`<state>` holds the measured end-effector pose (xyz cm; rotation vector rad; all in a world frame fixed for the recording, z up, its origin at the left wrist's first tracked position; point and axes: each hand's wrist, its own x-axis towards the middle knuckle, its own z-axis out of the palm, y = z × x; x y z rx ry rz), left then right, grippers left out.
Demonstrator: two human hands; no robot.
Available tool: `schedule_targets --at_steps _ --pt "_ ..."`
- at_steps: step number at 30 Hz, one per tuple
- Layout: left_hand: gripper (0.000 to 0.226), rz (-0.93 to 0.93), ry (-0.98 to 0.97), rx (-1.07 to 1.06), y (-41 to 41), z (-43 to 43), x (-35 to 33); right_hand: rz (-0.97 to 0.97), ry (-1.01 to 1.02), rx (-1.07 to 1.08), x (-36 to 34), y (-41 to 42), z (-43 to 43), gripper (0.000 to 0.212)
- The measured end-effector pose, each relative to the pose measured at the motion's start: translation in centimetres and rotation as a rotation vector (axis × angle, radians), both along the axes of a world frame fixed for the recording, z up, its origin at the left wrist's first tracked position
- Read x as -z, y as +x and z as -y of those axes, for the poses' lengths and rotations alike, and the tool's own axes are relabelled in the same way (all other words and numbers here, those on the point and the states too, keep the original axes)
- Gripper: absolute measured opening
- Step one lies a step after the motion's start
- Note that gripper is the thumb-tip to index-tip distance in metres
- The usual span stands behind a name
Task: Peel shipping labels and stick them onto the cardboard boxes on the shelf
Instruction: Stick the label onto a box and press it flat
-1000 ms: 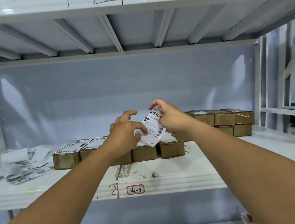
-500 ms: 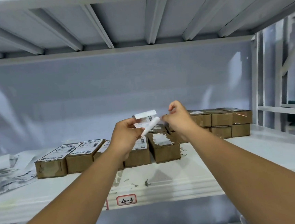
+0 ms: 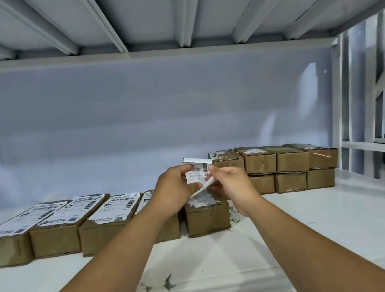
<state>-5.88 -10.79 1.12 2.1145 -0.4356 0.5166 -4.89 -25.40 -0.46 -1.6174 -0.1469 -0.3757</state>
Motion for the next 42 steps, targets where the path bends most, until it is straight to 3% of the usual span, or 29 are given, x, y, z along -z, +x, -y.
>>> schedule_targets --at_steps 3,6,9,13,19,42 --pt "0.043 0.072 0.077 -0.048 0.1 0.3 0.7 0.029 0.052 0.048 1.2 0.3 0.0 0.020" --pt "0.044 0.073 0.038 -0.076 0.3 0.2 1.2 0.050 0.076 0.038 1.5 0.4 0.2 0.028" --pt "0.051 0.032 0.019 -0.040 0.4 0.1 1.4 0.071 0.035 0.034 1.3 -0.1 0.1 0.031" --pt "0.056 -0.005 0.171 -0.051 0.1 0.4 1.6 0.054 0.000 0.048 1.4 -0.3 0.2 0.022" --pt "0.055 -0.118 0.142 -0.024 0.5 -0.1 1.3 0.015 -0.073 0.073 1.6 -0.2 -0.1 0.020" --pt "0.053 -0.088 0.266 0.027 1.6 -0.5 1.7 0.089 -0.532 0.140 2.3 0.3 -0.2 0.025"
